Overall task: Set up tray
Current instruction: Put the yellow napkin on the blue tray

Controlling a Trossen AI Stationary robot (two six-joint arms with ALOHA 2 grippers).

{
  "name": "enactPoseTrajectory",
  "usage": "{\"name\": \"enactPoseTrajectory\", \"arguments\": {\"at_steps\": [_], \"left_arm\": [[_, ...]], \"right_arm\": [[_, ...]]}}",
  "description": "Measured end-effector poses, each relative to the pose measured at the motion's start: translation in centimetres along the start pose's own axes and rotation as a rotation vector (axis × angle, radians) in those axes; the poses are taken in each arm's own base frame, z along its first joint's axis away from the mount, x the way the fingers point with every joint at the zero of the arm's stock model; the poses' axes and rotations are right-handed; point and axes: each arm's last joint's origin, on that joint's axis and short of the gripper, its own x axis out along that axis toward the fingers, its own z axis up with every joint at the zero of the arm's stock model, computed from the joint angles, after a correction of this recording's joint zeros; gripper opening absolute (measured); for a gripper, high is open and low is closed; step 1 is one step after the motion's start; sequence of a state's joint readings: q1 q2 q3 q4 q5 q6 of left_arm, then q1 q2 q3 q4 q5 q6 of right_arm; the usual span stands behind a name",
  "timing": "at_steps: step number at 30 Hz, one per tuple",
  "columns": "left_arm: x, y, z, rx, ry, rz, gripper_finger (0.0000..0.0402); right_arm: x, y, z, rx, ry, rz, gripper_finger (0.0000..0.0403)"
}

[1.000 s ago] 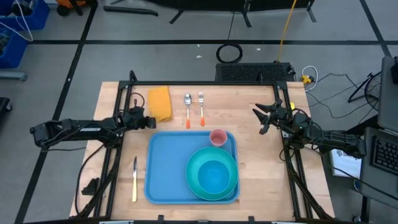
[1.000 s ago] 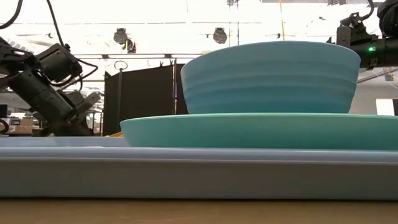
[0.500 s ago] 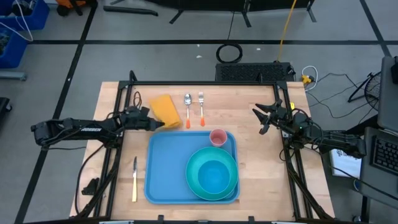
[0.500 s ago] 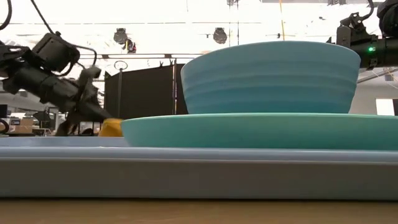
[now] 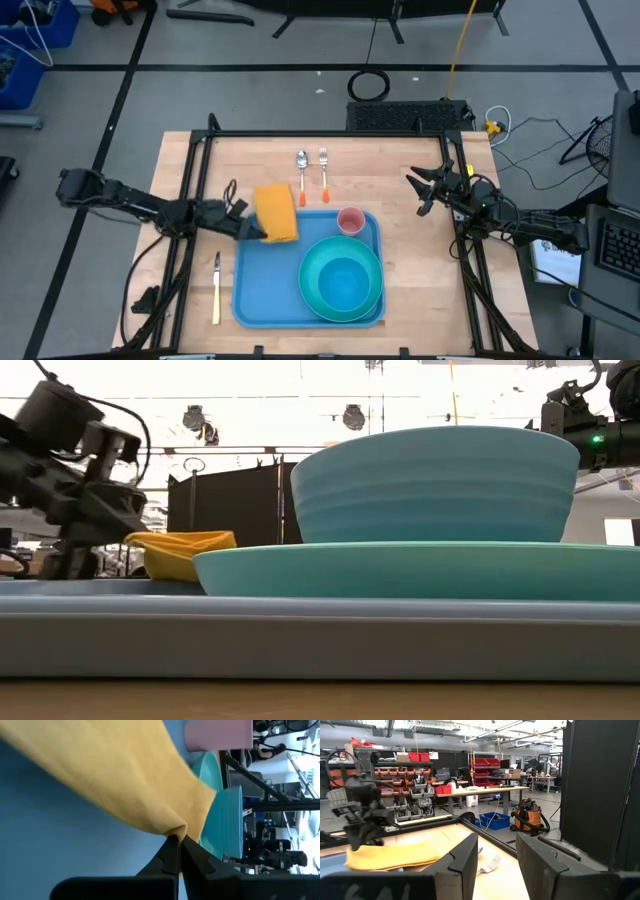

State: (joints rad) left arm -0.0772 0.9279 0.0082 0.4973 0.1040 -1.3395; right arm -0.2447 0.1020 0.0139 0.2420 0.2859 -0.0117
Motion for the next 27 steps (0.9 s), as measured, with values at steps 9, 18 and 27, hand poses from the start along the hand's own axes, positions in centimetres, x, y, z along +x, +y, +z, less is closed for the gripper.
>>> {"name": "enactPoseTrajectory", "arguments": {"at_steps": [9,18,27], "left_arm": [[-0.3,-2.6,-5.8,-0.064,-0.018,0.036,0.0003],[-0.6,-5.6,-10.6,-0.118,-0.076,0.167,0.0003],[3.1,-5.3,-14.6,-0.187,0.007,0.329,0.0003]], "right_arm": [[0.0,0.0,0.0,0.0,0.0,0.0,0.0125],[0.0,0.0,0.0,0.0,0.0,0.0,0.0125],[0.0,0.0,0.0,0.0,0.0,0.0,0.0125]]}}
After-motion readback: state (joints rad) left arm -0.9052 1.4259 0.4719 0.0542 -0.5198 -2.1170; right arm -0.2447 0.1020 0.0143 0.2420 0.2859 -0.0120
